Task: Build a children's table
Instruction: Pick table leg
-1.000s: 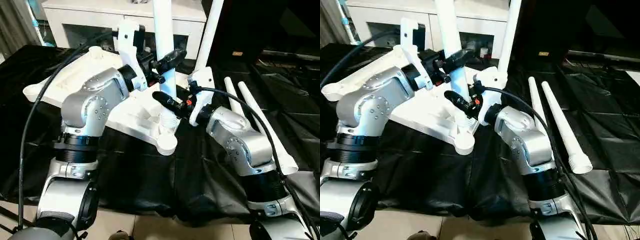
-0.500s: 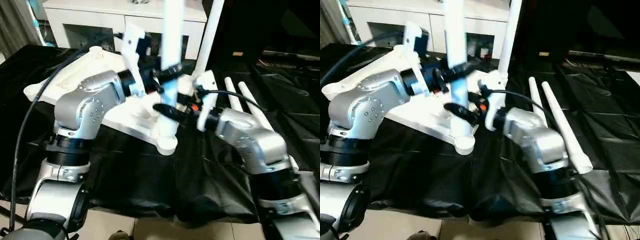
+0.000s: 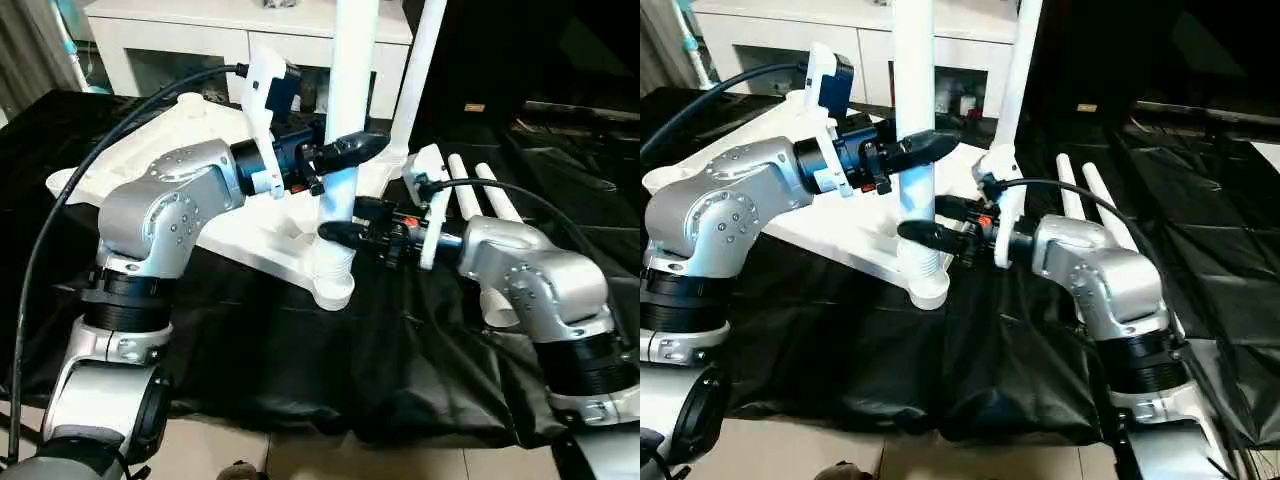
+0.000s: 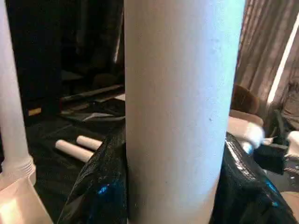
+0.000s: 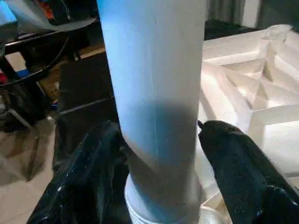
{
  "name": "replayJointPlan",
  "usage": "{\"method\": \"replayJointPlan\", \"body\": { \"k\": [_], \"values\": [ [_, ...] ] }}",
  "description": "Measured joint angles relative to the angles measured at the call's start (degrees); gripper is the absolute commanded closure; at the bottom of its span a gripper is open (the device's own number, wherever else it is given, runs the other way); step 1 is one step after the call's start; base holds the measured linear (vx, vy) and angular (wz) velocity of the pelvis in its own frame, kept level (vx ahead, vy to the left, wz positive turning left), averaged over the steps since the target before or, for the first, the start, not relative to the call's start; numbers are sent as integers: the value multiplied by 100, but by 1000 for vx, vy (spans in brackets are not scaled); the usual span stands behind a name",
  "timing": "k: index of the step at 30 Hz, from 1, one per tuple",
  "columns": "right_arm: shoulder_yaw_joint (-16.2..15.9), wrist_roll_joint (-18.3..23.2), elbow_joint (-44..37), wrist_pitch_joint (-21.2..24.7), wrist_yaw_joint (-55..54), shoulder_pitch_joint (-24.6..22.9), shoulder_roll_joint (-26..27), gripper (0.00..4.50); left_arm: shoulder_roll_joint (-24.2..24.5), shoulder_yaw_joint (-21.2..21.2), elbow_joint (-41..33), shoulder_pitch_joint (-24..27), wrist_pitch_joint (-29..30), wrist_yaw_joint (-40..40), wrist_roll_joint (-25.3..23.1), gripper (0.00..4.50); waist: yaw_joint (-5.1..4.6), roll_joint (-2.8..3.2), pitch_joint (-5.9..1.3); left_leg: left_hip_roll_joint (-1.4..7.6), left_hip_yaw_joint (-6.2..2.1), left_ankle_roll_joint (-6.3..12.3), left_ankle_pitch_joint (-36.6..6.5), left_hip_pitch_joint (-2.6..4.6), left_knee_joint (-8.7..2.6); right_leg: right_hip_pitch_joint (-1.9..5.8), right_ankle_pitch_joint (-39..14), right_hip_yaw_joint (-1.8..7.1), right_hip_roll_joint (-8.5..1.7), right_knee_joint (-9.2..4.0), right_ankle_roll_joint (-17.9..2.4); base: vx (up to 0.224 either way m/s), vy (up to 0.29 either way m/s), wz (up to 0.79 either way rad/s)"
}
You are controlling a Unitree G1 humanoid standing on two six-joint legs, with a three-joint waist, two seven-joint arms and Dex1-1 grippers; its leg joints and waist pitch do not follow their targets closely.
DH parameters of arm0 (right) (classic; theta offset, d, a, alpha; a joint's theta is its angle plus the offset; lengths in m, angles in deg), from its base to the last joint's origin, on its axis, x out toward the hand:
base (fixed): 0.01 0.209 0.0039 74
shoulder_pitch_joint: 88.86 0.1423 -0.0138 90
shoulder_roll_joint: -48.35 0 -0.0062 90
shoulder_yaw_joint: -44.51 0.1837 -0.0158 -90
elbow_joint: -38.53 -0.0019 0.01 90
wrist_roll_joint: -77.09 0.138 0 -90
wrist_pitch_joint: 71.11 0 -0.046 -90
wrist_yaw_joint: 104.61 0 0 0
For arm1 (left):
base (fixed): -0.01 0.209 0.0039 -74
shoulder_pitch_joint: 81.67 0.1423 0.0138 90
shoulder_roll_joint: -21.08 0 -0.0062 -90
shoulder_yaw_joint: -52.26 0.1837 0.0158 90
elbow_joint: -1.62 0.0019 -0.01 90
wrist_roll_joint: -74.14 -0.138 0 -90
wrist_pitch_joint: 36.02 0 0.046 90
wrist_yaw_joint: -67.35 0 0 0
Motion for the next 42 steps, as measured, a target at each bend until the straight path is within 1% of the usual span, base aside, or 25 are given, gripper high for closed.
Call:
{"method": "replayJointPlan", "body": {
  "k": [7,10,19,21,24,25,29,31,42],
  "values": [
    [-53,33,-42,138,47,-1,5,146,-81,69,-139,15,17,-140,109,266,1,0,0,0,0,0,0,1,0,0,0,0,0,1,0,0,0,0],
    [-81,62,-52,147,54,-1,13,146,-81,154,-148,44,19,-205,120,266,1,0,0,0,0,0,0,0,1,0,0,0,0,1,0,0,0,0],
    [-111,52,-55,148,165,-1,-6,146,-30,235,-236,95,23,-310,118,267,1,0,0,0,0,0,0,0,1,0,0,0,0,1,0,0,0,0],
    [-145,52,-60,148,173,-1,-16,173,-28,238,-236,95,22,-316,117,267,0,0,0,0,0,0,0,0,1,0,0,0,0,1,0,0,0,0],
    [-202,53,-69,149,192,-2,-37,193,-27,246,-236,95,21,-354,116,267,0,0,0,0,0,0,0,0,1,0,0,0,0,1,0,0,0,0],
    [-209,53,-70,149,211,-3,-44,218,-25,249,-236,95,21,-360,116,267,1,0,0,0,0,0,0,0,1,0,0,0,0,1,0,0,0,0],
    [-273,19,-131,159,252,-4,-59,232,-13,269,-233,95,23,-375,120,267,0,0,0,0,0,0,0,0,1,0,0,0,0,1,0,0,0,0],
    [-282,-4,-158,159,259,-7,-75,248,-9,271,-233,95,23,-404,120,267,1,0,0,0,0,0,0,0,2,0,0,0,0,1,0,0,0,0],
    [-295,-27,-159,128,222,-7,-43,254,32,275,-233,95,12,-419,120,267,1,0,0,0,0,0,0,0,2,0,1,0,0,3,0,0,0,0]
  ]
}}
